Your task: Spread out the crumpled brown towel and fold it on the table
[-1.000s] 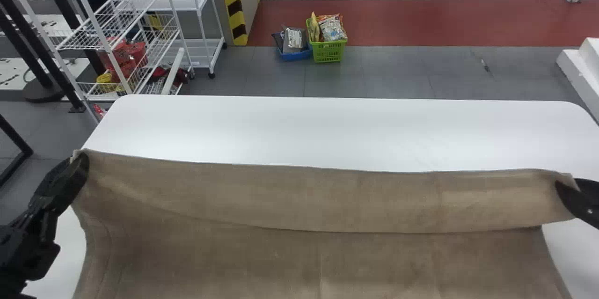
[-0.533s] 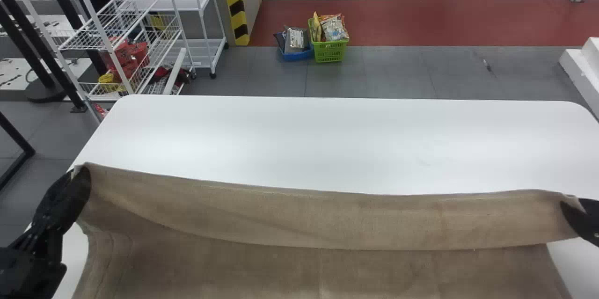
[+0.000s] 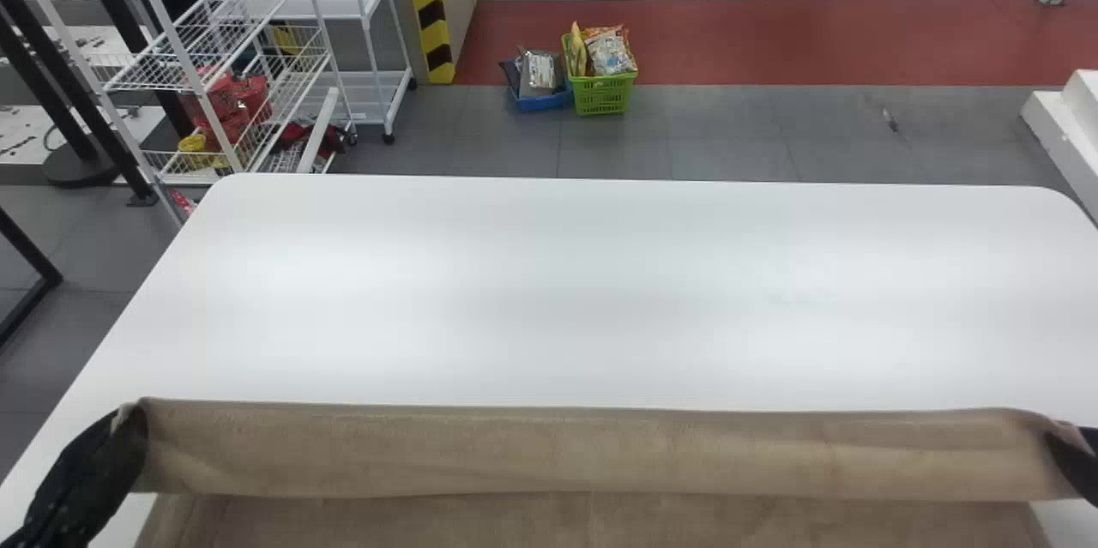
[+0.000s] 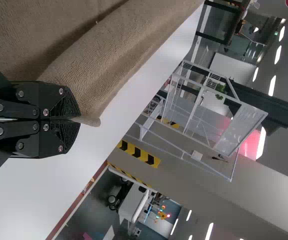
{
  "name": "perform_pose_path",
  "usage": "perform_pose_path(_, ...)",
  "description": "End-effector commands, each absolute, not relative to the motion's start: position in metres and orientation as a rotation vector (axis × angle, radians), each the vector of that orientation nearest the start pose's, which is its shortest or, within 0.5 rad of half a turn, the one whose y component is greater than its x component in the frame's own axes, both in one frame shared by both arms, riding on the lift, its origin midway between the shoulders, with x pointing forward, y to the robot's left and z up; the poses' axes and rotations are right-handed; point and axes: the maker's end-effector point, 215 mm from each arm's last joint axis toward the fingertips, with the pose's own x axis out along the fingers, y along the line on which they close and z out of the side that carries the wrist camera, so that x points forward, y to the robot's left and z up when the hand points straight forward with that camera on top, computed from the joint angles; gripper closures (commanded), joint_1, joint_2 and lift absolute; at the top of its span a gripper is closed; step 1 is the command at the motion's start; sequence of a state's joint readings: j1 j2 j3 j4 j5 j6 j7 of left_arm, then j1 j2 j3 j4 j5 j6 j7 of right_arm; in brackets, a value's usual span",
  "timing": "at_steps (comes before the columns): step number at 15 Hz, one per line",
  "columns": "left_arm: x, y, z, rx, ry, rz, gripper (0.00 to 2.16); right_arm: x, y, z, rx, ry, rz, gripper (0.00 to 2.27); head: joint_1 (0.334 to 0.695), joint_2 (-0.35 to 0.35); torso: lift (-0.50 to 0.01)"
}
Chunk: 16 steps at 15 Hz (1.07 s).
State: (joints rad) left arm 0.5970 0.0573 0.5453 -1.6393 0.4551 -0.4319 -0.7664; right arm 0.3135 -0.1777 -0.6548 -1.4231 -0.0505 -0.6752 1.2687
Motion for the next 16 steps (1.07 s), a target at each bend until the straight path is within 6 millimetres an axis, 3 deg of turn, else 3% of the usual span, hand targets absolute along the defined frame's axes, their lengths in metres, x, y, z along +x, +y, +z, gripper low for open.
perform_pose_path(1,0.305,0.43,-0.397,-0.029,-0.038,-0.121,1.04,0.336,-0.383,-0.406,-0.497,0.014,0.685,0.82,0.695,0.085,-0.127)
perform_pose_path(2,0.299,0.436,-0.4,-0.017,-0.024,-0.109,0.96,0.33,-0.385,-0.409,-0.499,0.021,0.684,0.8,0.695,0.086,-0.127)
perform_pose_path(3,0.292,0.44,-0.404,-0.015,-0.011,-0.107,0.59,0.326,-0.388,-0.41,-0.498,0.029,0.679,0.64,0.695,0.087,-0.127)
perform_pose_path(4,0.285,0.44,-0.408,-0.009,0.008,-0.109,0.46,0.32,-0.394,-0.412,-0.494,0.037,0.666,0.26,0.695,0.089,-0.127)
perform_pose_path(5,0.28,0.442,-0.414,-0.005,0.023,-0.106,0.46,0.316,-0.399,-0.413,-0.492,0.048,0.657,0.2,0.695,0.093,-0.127)
perform_pose_path(10,0.257,0.477,-0.427,0.017,0.071,-0.059,0.42,0.307,-0.433,-0.396,-0.451,0.03,0.58,0.13,0.695,0.093,-0.127)
perform_pose_path(12,0.255,0.488,-0.424,0.023,0.071,-0.045,0.15,0.312,-0.437,-0.395,-0.369,0.058,0.568,0.13,0.695,0.098,-0.127)
perform_pose_path(14,0.253,0.519,-0.415,-0.032,0.059,0.029,0.15,0.323,-0.446,-0.398,-0.197,0.156,0.543,0.13,0.695,0.103,-0.127)
perform_pose_path(16,0.247,0.552,-0.408,-0.046,0.072,0.082,0.14,0.331,-0.449,-0.384,-0.136,0.154,0.52,0.14,0.695,0.127,-0.127)
